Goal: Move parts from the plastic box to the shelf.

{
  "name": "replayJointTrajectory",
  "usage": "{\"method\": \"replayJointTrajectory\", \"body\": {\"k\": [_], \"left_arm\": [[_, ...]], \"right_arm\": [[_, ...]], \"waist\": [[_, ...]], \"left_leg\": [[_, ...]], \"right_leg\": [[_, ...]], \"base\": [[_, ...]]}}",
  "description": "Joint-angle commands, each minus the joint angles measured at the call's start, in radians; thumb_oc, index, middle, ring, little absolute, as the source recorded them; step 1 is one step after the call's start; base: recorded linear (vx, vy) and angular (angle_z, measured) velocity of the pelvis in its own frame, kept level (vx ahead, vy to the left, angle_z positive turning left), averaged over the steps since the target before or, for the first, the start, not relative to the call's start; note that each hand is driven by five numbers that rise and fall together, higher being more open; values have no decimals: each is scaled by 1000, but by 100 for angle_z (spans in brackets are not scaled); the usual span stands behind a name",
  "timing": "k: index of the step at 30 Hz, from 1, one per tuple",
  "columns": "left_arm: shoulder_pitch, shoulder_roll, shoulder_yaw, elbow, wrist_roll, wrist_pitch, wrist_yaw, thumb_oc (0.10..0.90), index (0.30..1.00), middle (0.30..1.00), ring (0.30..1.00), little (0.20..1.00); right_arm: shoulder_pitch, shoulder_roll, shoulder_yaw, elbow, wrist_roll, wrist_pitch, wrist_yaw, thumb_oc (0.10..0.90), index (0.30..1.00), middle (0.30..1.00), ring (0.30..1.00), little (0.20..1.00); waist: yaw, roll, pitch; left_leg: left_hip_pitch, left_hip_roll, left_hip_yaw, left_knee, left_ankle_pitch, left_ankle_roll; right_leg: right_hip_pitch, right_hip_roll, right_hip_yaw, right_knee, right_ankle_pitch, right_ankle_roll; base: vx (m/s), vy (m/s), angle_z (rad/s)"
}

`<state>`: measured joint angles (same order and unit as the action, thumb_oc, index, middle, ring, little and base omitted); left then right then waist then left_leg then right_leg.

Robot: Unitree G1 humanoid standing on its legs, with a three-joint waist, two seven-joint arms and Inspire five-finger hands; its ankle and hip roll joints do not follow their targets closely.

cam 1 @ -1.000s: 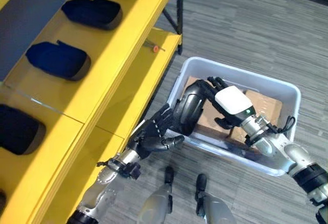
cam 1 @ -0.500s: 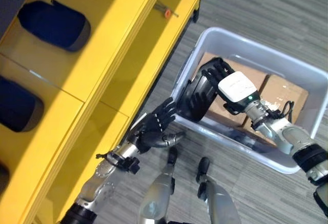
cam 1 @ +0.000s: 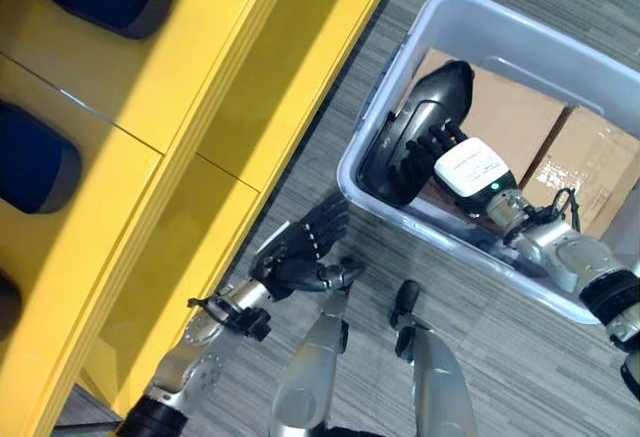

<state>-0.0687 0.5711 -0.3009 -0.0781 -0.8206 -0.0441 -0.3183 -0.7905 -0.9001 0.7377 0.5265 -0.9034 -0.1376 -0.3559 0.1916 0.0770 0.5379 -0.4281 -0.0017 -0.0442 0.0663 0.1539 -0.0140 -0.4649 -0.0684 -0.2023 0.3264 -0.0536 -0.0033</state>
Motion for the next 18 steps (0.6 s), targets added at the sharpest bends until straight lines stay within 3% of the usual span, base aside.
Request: {"method": "replayJointTrajectory", "body": {"k": [1, 4, 8, 12, 16, 17, 18], "left_arm": [[2, 2, 8, -94, -31, -74, -50, 900, 1000, 1000, 1000, 1000], [-8, 0, 0, -83, -40, -78, -44, 900, 1000, 1000, 1000, 1000], [-3, -7, -1, -72, -36, -90, -41, 900, 1000, 1000, 1000, 1000], [4, -10, 6, -67, -38, -101, -44, 900, 1000, 1000, 1000, 1000], [12, -12, 7, -64, -33, -104, -64, 900, 1000, 1000, 1000, 1000], [15, -13, 8, -65, -31, -105, -61, 900, 1000, 1000, 1000, 1000], [13, -14, 5, -66, -27, -103, -59, 900, 1000, 1000, 1000, 1000]], "right_arm": [[-180, -65, 54, 2, -5, 51, -41, 900, 1000, 1000, 1000, 1000], [-258, -42, 109, 89, 0, 76, -69, 900, 1000, 1000, 1000, 1000], [-295, -32, 114, 130, -8, 88, -34, 900, 1000, 1000, 1000, 1000], [-294, -35, 131, 159, 23, 106, -78, 900, 1000, 1000, 1000, 1000], [-351, -16, 149, 222, 47, 153, 11, 900, 1000, 1000, 1000, 1000], [-364, -13, 167, 238, 75, 176, 61, 790, 846, 846, 846, 846], [-373, -5, 177, 254, 90, 187, 91, 649, 649, 649, 649, 649]], "waist": [[-4, 20, -18], [14, 28, -18], [27, 35, -18], [35, 39, -18], [55, 52, -18], [61, 54, -18], [65, 55, -18]], "left_leg": [[-31, -25, 10, -22, 28, -5], [-66, -31, -2, -3, 27, -7], [-88, -32, -11, 1, 32, -10], [-110, -30, -16, 2, 38, -11], [-152, -37, -32, 24, 37, -11], [-167, -38, -35, 35, 37, -11], [-181, -39, -37, 45, 35, -10]], "right_leg": [[10, 45, -28, 89, -53, 9], [-29, 45, -41, 136, -74, 3], [-52, 47, -50, 166, -88, -2], [-75, 47, -56, 188, -96, -4], [-118, 46, -67, 238, -118, -12], [-132, 45, -70, 257, -125, -15], [-144, 44, -73, 273, -132, -18]], "base": [[-34, -40, 12], [-15, -44, 9], [-3, -36, 3], [-4, -17, 5], [2, -38, 8], [6, -42, 1], [8, -43, -7]]}}
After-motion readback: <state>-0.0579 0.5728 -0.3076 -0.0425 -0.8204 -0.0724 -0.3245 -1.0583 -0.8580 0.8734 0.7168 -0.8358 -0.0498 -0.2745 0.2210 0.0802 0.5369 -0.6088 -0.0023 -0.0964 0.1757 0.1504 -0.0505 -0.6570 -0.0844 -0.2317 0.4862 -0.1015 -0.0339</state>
